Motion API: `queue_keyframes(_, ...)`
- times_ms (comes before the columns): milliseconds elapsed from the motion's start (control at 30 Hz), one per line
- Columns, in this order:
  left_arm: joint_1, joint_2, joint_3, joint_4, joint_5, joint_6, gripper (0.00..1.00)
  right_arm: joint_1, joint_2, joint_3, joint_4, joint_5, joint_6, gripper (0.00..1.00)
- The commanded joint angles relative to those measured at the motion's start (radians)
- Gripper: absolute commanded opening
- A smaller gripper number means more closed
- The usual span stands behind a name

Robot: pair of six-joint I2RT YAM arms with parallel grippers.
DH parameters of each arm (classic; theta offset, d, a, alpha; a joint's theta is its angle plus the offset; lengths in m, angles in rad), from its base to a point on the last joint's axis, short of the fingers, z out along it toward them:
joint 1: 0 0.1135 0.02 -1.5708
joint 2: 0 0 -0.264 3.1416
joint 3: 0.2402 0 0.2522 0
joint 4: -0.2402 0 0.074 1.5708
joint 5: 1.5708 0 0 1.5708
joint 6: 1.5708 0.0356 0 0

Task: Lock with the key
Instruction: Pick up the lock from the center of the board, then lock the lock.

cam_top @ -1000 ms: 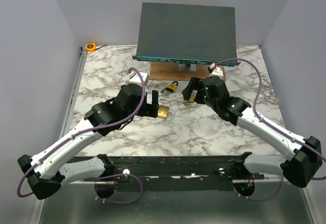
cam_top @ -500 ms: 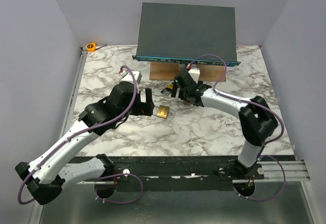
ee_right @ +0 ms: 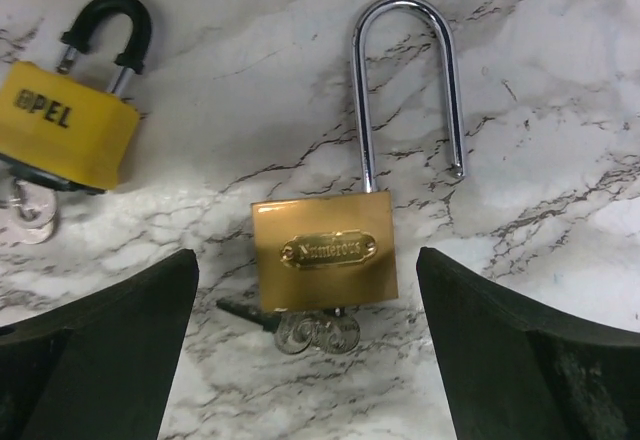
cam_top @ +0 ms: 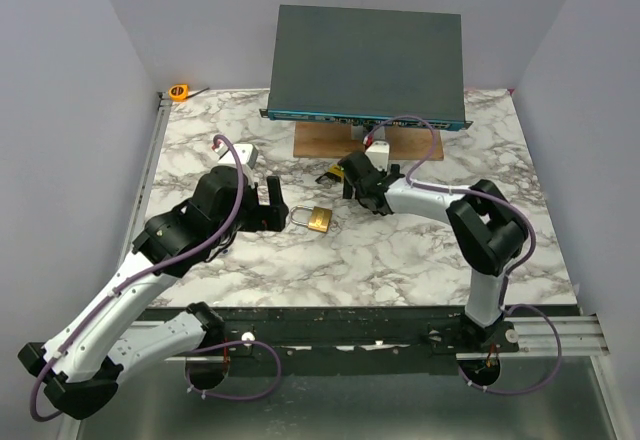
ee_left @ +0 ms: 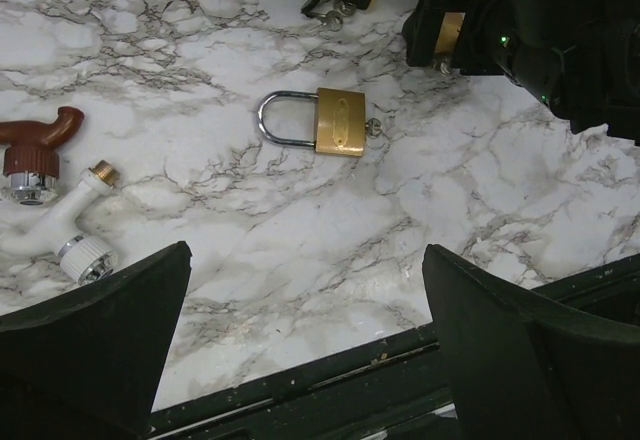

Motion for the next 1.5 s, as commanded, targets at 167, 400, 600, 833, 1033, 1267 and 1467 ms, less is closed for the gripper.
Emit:
queue_keyframes(167,0.006,-0.025,0.003,-0.038,0.031,-0.001,0.99,-0.061,0.073,-0.100,0.183,-0.062,-0.080,0.89)
queue_keyframes(400,0.007,-0.040,-0.008,-0.039,0.029,-0.024,0.98,-0.073,0.025,-0.170,0.186,-0.130,-0.053,0.54)
queue_keyframes(600,0.008,-0.015,0.000,-0.013,0.064,-0.025,0.99,-0.056,-0.125,-0.187,0.106,-0.234,-0.055,0.24)
queue_keyframes(833,0.022,0.007,0.024,0.084,0.172,0.044,0.98,-0.055,-0.437,-0.130,0.019,-0.736,-0.198,0.19)
queue_keyframes(1033,0.023,0.001,0.125,0.213,0.334,0.200,0.98,-0.055,-0.603,-0.024,-0.073,-1.158,-0.207,0.18)
queue_keyframes(1267,0.044,0.002,0.222,0.368,0.508,0.369,0.97,-0.056,-0.710,0.098,-0.064,-1.445,-0.120,0.18)
queue_keyframes(1467,0.113,0.012,0.282,0.329,0.755,0.458,0.85,-0.055,-0.752,0.210,-0.064,-1.544,-0.064,0.18)
